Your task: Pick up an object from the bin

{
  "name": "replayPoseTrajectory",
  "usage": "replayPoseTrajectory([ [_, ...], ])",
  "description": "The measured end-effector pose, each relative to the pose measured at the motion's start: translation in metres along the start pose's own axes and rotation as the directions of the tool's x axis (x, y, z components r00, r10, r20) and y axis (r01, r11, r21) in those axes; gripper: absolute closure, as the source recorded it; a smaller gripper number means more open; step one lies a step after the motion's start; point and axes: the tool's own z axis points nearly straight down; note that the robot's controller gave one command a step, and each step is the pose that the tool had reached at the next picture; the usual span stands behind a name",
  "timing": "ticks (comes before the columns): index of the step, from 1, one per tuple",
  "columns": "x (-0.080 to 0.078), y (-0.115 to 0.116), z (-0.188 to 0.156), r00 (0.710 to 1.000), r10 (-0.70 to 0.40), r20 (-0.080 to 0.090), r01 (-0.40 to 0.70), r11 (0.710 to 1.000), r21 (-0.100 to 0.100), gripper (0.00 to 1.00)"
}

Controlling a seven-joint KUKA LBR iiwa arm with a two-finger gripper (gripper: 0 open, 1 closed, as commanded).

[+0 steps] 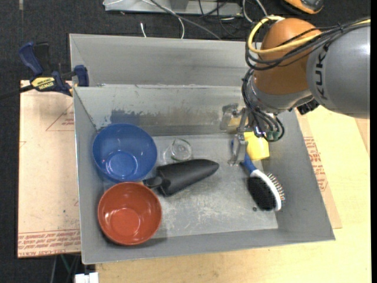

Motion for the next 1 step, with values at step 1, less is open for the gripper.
replayPoseTrajectory([
  [1,-0.0012,0.0001,-0.0053,1.0,-0.001,0.007,0.001,1.0,0.001,0.0],
])
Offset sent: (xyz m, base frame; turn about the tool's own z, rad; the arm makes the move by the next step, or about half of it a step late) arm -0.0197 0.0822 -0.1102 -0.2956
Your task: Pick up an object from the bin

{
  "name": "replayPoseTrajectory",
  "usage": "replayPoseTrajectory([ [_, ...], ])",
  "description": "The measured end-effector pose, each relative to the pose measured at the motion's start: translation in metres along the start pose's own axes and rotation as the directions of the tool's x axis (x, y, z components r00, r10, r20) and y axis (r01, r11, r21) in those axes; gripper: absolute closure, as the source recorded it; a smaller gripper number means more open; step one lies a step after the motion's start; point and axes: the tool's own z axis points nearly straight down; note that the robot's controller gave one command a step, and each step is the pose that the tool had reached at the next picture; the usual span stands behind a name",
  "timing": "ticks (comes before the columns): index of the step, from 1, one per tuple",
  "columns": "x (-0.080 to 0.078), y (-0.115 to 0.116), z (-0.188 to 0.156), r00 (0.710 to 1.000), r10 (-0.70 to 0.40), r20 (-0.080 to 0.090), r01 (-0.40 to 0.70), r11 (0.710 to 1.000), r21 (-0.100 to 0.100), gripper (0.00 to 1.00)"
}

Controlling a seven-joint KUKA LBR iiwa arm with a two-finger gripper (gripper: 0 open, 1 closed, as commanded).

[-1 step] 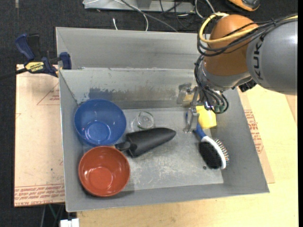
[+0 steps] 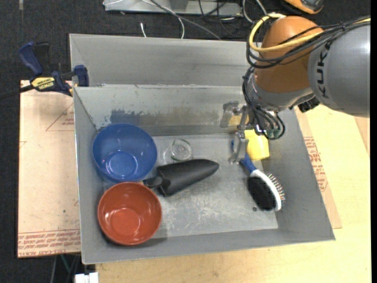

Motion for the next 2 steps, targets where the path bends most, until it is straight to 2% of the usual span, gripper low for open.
replayPoseTrajectory([
  [1,0.017,0.071,0.098,0.969,-0.248,0.001,0.248,0.969,-0.001,0.0],
  [2,0.024,0.082,0.039,0.957,-0.29,0.014,0.29,0.957,0.004,0.0],
])
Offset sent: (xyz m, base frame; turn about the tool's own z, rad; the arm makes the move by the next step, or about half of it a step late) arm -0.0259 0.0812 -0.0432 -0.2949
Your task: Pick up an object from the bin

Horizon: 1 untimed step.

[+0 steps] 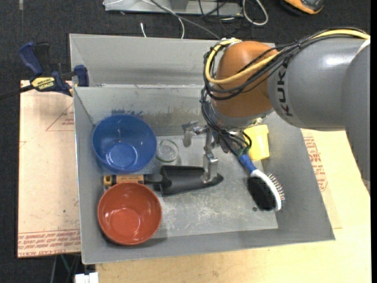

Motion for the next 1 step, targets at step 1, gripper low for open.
replayPoseTrajectory([
  [1,-0.0002,-0.0024,0.0732,1.0,0.008,-0.019,-0.009,1.0,-0.009,0.0],
])
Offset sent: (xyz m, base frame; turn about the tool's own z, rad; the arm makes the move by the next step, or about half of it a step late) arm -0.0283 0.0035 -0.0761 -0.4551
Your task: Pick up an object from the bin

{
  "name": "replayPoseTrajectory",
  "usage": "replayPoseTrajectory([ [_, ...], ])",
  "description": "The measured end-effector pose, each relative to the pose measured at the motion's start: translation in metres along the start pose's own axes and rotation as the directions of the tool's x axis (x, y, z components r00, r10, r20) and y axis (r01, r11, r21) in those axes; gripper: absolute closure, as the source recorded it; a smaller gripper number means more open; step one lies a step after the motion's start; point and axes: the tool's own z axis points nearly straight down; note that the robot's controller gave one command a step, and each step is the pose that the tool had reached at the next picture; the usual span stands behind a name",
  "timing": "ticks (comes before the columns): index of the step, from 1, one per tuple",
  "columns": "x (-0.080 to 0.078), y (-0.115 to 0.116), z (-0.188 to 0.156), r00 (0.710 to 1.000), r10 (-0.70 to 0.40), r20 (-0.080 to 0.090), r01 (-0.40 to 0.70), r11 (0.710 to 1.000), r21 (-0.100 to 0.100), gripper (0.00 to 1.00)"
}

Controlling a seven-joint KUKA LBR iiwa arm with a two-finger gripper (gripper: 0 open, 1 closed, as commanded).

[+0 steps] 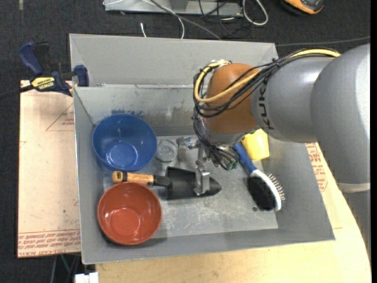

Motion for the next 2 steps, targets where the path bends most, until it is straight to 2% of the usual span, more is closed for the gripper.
replayPoseTrajectory([
  [1,0.026,0.015,0.002,0.897,-0.442,0.017,0.442,0.897,0.017,0.0],
  [2,-0.005,0.091,0.002,0.949,-0.315,0.009,0.315,0.949,0.001,1.0],
])
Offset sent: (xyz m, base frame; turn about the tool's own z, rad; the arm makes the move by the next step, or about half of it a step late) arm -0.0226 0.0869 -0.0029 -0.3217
